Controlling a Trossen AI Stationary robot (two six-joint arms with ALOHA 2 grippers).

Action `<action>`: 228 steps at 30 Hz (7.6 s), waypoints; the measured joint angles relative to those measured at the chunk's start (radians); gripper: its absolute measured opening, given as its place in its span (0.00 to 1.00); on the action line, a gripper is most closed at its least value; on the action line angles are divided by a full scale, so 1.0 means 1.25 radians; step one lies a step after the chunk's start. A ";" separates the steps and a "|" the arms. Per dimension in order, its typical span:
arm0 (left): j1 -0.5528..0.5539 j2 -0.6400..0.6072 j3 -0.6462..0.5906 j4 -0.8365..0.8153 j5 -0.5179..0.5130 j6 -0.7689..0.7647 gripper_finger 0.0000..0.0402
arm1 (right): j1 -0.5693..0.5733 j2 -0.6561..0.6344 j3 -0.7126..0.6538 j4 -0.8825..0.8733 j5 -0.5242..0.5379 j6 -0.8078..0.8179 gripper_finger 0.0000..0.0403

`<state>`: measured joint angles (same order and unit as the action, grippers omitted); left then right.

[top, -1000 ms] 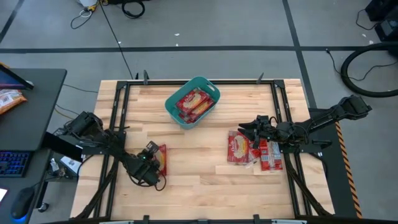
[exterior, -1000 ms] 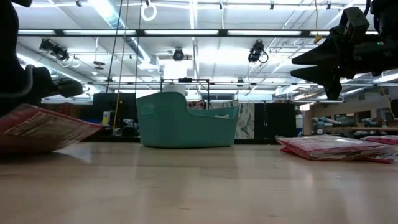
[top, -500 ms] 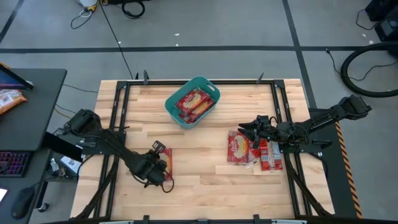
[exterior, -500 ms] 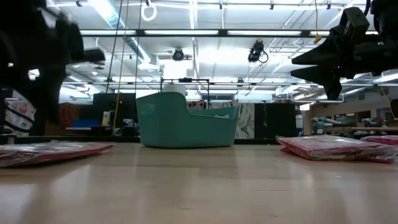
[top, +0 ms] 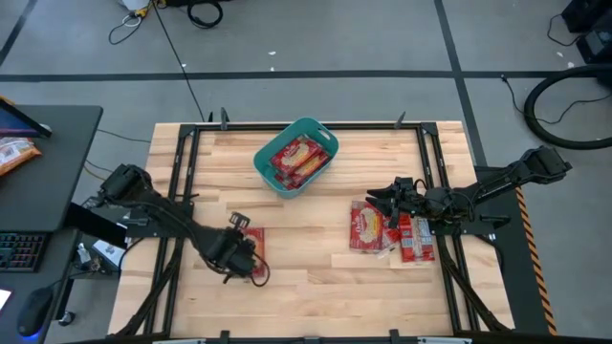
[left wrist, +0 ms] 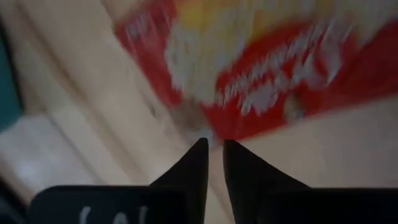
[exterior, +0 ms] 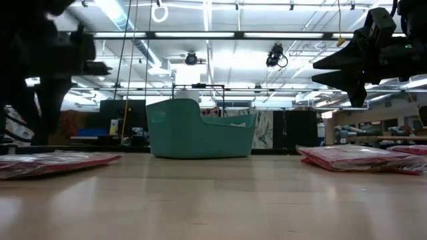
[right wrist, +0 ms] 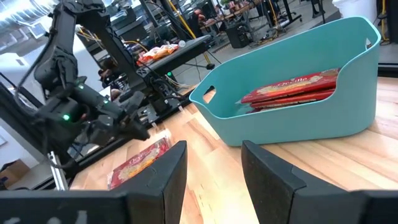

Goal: Sort popcorn bags into baskets
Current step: Put the red popcorn bag into the green container

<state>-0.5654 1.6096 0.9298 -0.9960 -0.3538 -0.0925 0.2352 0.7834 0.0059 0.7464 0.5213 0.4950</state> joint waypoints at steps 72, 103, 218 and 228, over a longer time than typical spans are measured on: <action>0.034 -0.005 0.017 0.119 0.161 -0.003 0.16 | 0.000 0.000 0.000 0.001 0.000 0.000 0.39; -0.365 -0.005 -0.117 0.198 -0.134 0.093 0.34 | 0.000 0.000 0.000 0.001 0.000 0.000 0.39; 0.729 -0.270 -0.210 1.263 0.373 0.684 0.00 | -0.027 0.260 0.291 0.188 -0.164 -0.147 0.39; 0.908 -0.109 -0.210 1.329 0.456 0.627 0.17 | -0.020 0.271 0.291 0.246 -0.187 -0.160 0.39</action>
<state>0.5690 1.4728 0.6670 0.6656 0.2167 0.6919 0.2096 1.1217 0.3698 1.0543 0.2873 0.2950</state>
